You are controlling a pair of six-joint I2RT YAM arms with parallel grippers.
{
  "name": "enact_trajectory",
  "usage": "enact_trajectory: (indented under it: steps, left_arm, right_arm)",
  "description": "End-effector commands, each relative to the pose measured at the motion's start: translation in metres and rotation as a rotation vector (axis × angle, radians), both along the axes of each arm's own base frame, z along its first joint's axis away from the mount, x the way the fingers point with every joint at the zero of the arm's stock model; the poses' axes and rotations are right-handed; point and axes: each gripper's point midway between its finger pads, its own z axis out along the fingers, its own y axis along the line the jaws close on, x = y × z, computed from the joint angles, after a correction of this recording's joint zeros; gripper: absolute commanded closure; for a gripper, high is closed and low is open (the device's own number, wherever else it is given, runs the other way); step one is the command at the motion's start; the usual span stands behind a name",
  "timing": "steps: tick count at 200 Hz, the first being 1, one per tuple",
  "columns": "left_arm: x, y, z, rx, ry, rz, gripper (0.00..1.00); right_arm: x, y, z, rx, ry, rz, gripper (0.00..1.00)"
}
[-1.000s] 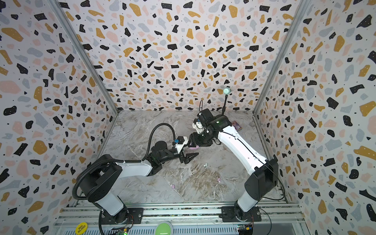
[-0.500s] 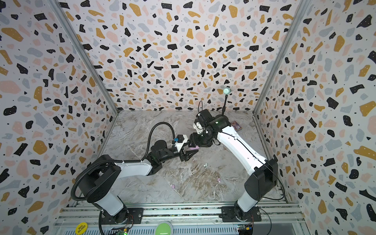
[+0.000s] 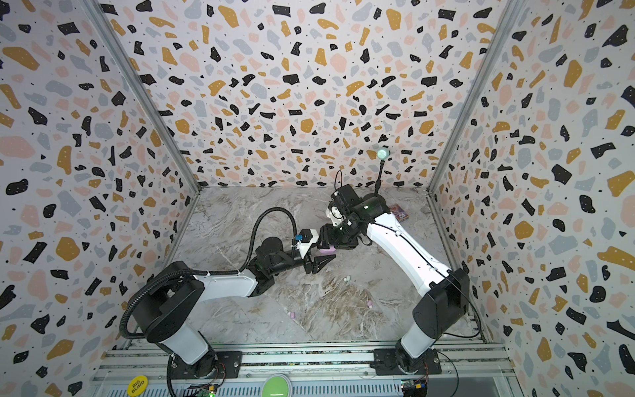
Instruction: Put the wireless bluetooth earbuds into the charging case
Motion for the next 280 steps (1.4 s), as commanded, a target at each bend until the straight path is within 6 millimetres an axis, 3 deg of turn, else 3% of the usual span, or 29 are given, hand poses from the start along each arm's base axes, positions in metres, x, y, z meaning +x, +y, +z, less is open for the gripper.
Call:
enact_trajectory:
  steps: [1, 65, 164, 280]
  left_arm:
    - [-0.002, -0.005, 0.022, -0.034, -0.070, -0.021, 0.29]
    - [-0.003, -0.006, 0.020, -0.015, -0.080, -0.025, 0.39]
    - [-0.003, -0.003, 0.035, -0.066, -0.108, -0.008, 0.38]
    - [-0.003, -0.004, 0.036, -0.062, -0.110, -0.018, 0.52]
  right_arm:
    - [0.000, 0.004, 0.016, 0.035, -0.028, 0.001, 0.52]
    - [0.000, 0.005, 0.017, 0.043, -0.024, 0.000, 0.52]
    - [-0.005, 0.004, 0.011, 0.037, -0.005, 0.006, 0.52]
    - [-0.009, 0.005, 0.010, 0.044, 0.001, 0.024, 0.53]
